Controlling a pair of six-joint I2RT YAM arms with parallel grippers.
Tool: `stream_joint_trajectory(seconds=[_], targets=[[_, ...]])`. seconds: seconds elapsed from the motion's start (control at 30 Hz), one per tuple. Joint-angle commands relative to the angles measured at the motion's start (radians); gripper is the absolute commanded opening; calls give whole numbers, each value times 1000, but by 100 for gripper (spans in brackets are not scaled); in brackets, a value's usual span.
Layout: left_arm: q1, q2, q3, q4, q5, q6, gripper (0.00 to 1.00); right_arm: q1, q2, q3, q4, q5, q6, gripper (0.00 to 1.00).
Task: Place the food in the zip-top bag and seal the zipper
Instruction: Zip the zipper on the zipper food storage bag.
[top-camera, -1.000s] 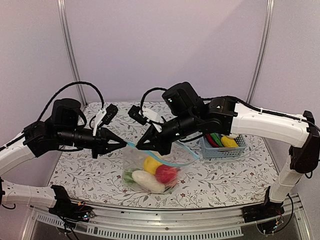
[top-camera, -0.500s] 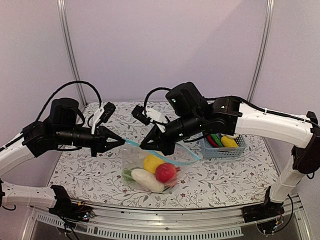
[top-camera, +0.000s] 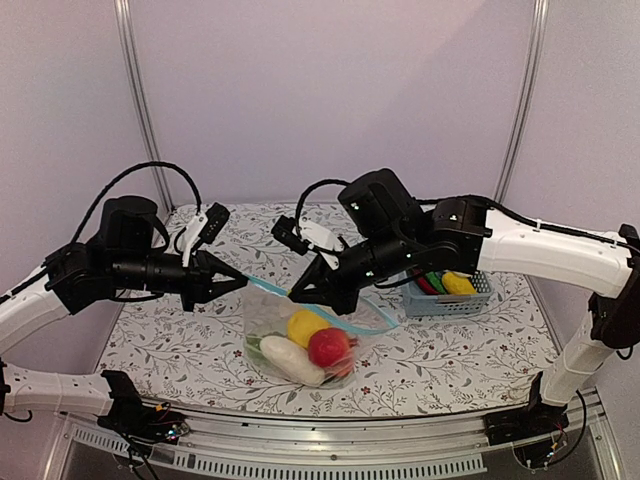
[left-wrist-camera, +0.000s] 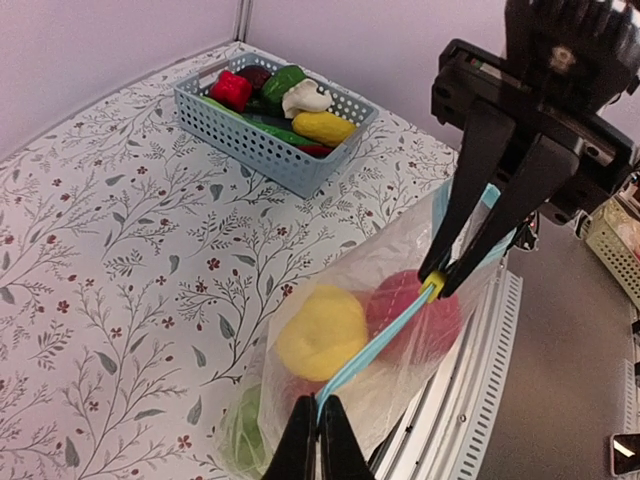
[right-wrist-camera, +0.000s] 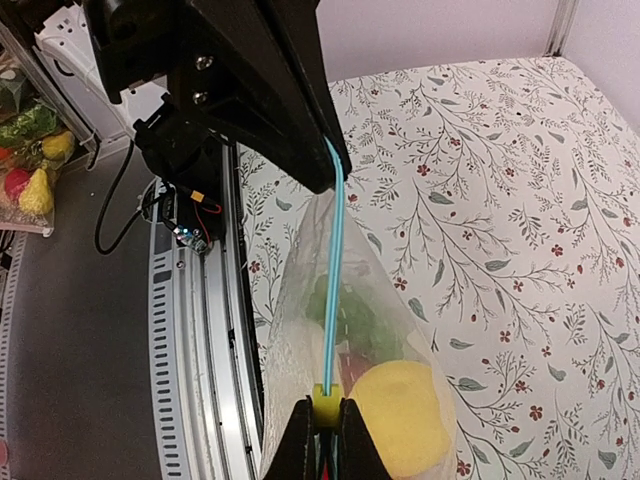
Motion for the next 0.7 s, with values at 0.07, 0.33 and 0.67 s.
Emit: stream_joint_trajectory(seconds=[0.07, 0.33, 0.67], targets=[[47, -25, -5, 13, -86, -15, 0, 5, -62, -35, -83, 15, 13, 0], [58, -24, -7, 15, -93, -19, 0, 4, -77, -57, -83, 27, 17, 0], [69, -23, -8, 17, -95, -21, 0, 4, -95, -82, -83, 30, 26, 0]])
